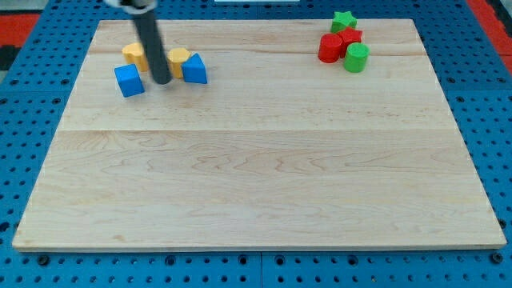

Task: Slide the yellow hexagon to the bottom left

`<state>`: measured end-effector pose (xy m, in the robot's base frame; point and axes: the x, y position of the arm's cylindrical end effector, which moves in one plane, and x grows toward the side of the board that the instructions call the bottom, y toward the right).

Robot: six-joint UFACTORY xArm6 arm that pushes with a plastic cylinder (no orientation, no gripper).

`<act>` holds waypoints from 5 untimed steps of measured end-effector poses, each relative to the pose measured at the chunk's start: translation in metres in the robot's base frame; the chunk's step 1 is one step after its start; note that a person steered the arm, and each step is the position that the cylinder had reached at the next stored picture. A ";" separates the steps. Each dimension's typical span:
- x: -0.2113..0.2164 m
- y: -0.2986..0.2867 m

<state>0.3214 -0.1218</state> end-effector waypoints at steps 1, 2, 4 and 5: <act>-0.033 0.003; -0.060 -0.009; -0.093 -0.038; -0.129 0.000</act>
<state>0.1924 -0.1217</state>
